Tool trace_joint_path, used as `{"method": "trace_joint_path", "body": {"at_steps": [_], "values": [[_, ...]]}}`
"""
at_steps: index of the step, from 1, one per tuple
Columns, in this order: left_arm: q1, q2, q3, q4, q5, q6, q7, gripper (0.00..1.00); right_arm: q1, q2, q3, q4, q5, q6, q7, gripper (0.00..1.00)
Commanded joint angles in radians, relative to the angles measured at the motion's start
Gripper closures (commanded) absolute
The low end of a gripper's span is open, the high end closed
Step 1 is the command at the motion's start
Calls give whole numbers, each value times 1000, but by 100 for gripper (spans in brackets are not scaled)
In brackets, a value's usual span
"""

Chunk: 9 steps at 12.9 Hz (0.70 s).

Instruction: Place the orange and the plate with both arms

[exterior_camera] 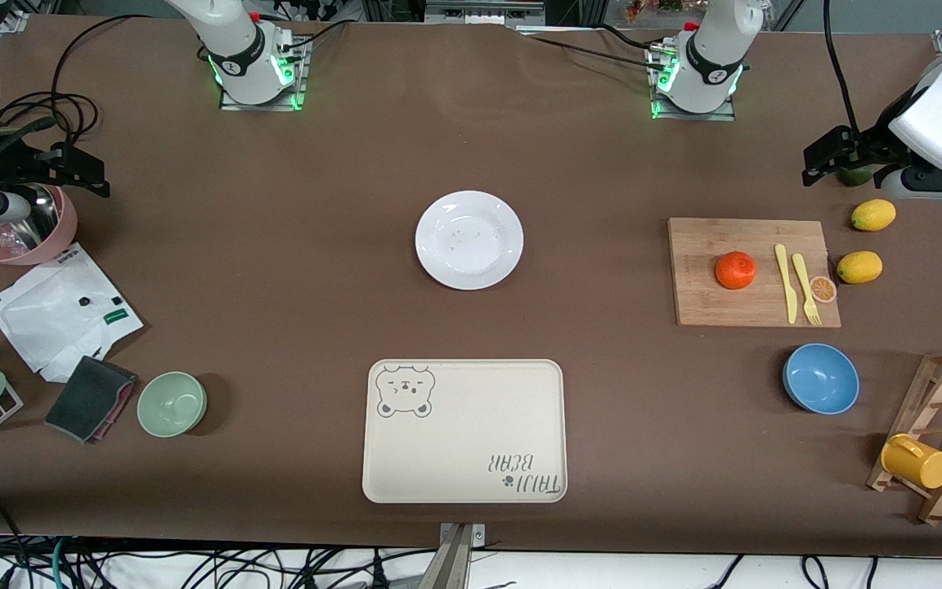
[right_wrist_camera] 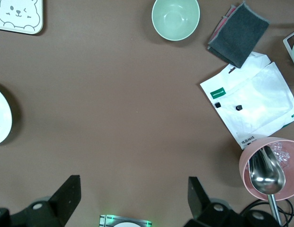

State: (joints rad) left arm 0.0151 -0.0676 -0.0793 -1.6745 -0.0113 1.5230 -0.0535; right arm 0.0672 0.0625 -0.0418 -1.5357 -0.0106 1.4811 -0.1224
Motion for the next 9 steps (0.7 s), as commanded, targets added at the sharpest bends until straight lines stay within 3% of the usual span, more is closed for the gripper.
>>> {"method": "trace_joint_path", "body": {"at_steps": [1,9], "values": [[2,17,0,41,17,-23,-5,0,3,7,0,20,-12,7,10,0],[2,17,-1,41,17,-24,-5,0,0,8,-1,19,0,5,-3,0]]}}
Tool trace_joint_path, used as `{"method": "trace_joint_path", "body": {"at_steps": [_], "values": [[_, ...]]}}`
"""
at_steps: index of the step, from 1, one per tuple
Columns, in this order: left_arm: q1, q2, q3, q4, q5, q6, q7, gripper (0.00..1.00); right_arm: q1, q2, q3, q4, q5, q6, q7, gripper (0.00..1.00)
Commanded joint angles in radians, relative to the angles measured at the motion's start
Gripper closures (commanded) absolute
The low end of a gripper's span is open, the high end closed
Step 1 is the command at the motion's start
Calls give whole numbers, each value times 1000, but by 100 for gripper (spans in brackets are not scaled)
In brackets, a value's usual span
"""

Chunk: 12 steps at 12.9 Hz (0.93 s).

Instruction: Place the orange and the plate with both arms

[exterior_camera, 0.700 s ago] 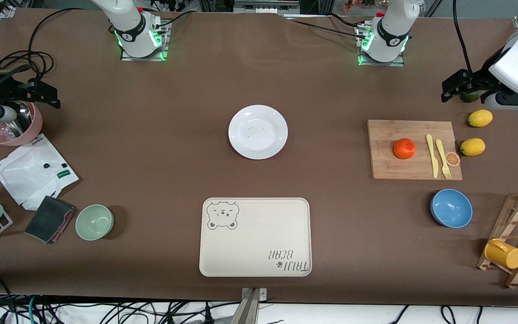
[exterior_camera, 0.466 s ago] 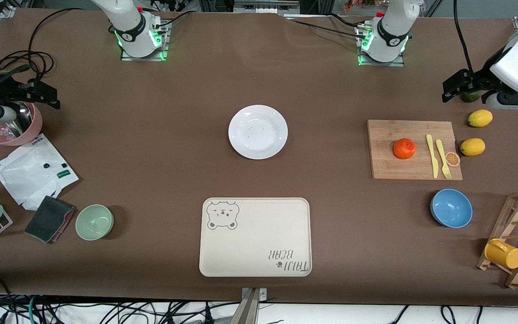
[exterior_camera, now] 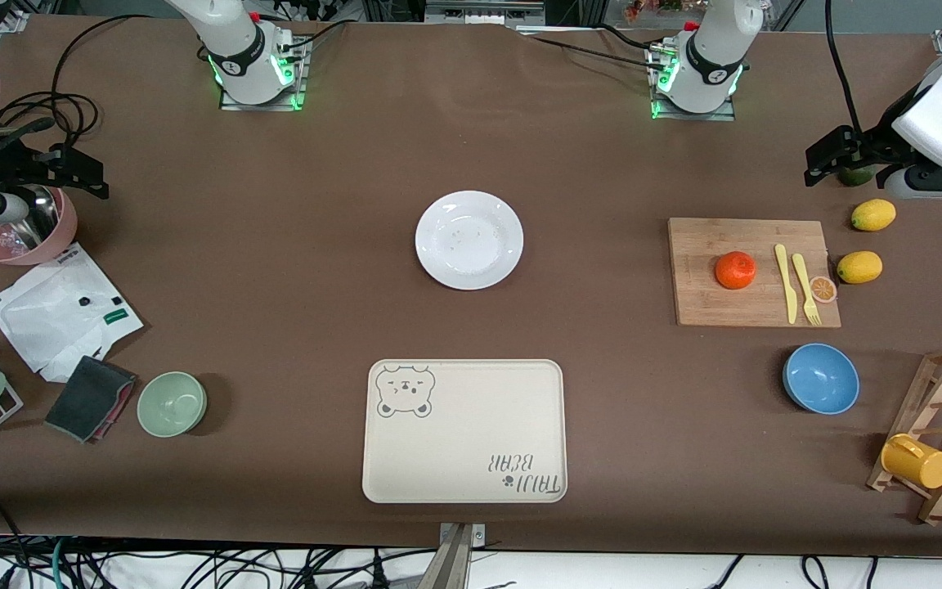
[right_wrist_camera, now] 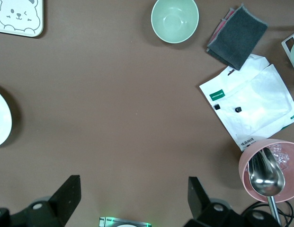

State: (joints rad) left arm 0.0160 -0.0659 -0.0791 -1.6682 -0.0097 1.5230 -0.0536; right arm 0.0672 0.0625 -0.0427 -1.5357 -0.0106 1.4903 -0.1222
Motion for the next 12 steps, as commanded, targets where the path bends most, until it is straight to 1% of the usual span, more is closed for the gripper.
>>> {"method": "trace_joint_path", "body": {"at_steps": [1,12], "values": [[1,15,-1,35,16,-24,-5,0,2,8,0,16,0,-5,-2,0],[1,15,1,35,16,-24,4,0,0,2,-2,9,1,-12,3,0]]}}
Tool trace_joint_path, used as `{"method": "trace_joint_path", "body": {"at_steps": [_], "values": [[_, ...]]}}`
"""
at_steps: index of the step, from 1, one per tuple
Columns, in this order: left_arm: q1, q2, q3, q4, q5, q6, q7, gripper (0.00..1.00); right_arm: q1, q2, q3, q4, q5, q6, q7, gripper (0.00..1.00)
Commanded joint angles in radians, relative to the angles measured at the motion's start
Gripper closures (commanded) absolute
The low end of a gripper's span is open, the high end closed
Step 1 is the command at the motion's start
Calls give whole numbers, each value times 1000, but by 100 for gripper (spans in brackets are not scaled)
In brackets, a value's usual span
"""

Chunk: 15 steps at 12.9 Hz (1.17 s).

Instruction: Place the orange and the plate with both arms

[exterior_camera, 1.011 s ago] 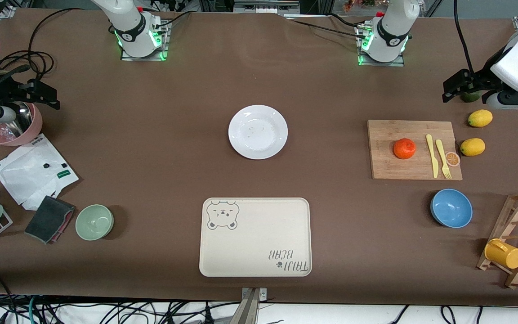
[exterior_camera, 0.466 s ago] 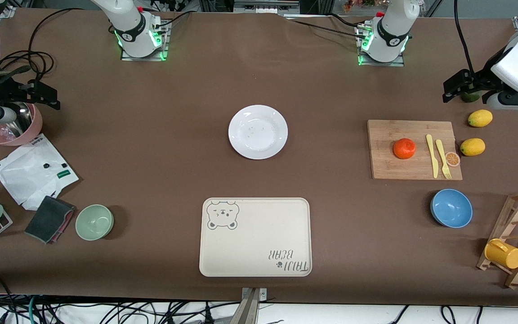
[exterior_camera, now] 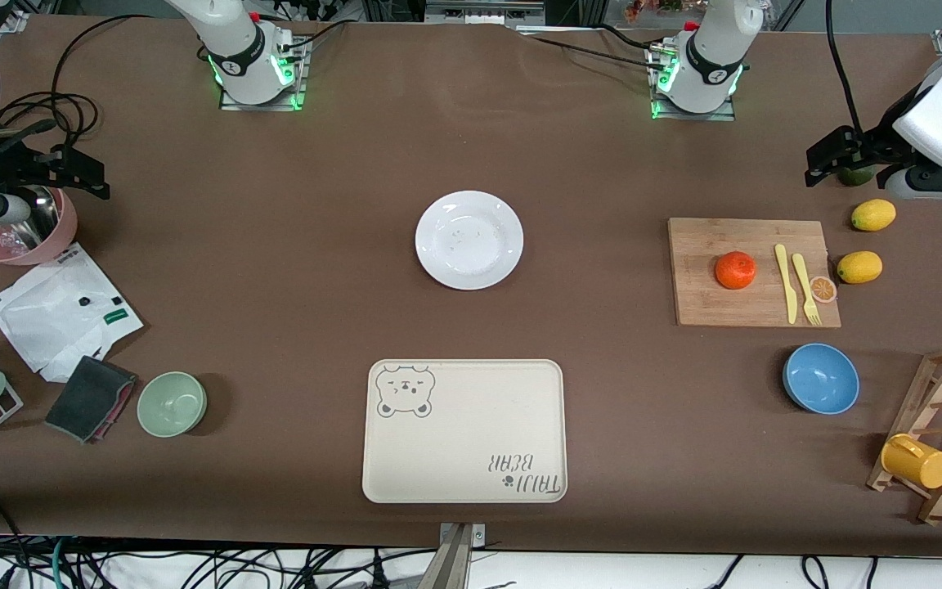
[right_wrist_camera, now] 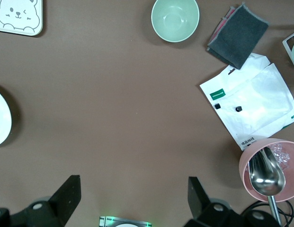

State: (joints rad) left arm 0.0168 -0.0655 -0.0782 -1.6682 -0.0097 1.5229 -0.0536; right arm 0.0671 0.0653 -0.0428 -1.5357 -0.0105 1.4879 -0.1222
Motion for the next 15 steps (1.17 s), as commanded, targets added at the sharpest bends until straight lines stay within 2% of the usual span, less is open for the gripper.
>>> {"method": "trace_joint_path", "body": {"at_steps": [1,8,11,15], "values": [[0,15,0,35,16,-24,4,0,0,-1,-3,9,1,-11,3,0],[0,21,-2,28,53,-23,11,0,0,2,-6,9,1,-8,-2,0],[-1,84,-3,21,76,-26,3,0,0,2,-6,8,1,-8,-2,0],[14,136,-2,-19,74,81,11,0,0,2,-6,-1,1,-3,-2,0]]}}
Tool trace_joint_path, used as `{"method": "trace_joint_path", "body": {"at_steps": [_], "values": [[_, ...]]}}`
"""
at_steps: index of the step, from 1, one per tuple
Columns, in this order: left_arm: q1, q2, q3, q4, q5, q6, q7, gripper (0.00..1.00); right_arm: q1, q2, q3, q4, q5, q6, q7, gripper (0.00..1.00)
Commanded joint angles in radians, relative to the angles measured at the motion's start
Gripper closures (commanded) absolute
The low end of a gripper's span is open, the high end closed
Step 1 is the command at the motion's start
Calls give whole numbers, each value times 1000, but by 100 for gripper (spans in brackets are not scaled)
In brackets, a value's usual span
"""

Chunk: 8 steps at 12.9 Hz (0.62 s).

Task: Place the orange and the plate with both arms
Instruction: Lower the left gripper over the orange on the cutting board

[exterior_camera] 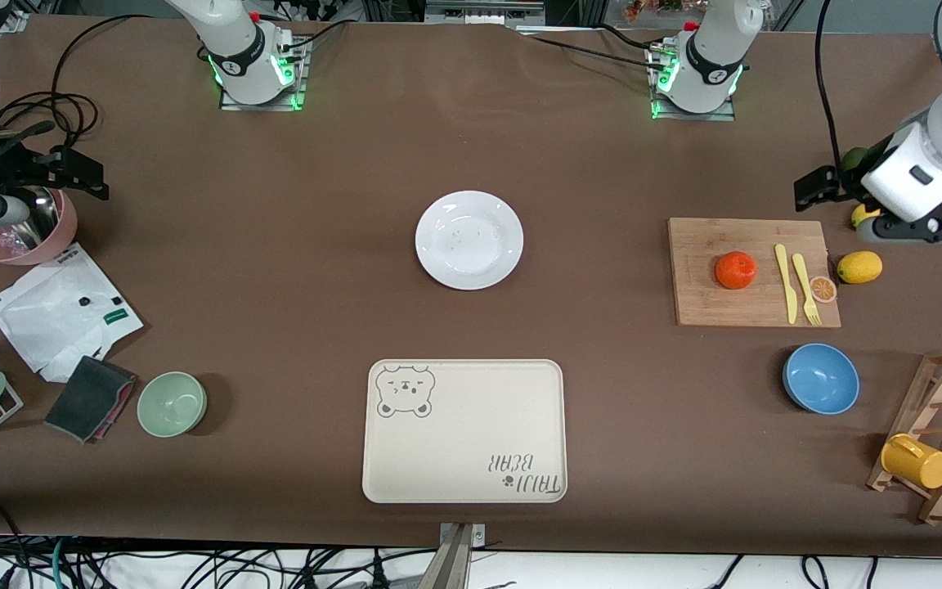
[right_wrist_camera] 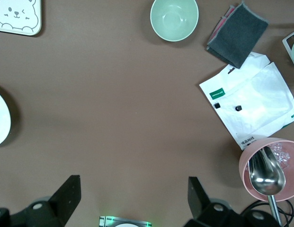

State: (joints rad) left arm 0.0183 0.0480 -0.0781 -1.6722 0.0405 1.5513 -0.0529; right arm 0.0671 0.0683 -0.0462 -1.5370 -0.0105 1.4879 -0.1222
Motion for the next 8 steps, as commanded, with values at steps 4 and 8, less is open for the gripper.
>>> {"method": "trace_joint_path", "body": {"at_steps": [4,8], "values": [[40,12,-3,-220,22,304,56,0,0,-1,-3,0,1,-5,-2,0],[61,16,-3,-445,27,571,132,0,0,-1,-3,0,1,-5,-2,0]]}}
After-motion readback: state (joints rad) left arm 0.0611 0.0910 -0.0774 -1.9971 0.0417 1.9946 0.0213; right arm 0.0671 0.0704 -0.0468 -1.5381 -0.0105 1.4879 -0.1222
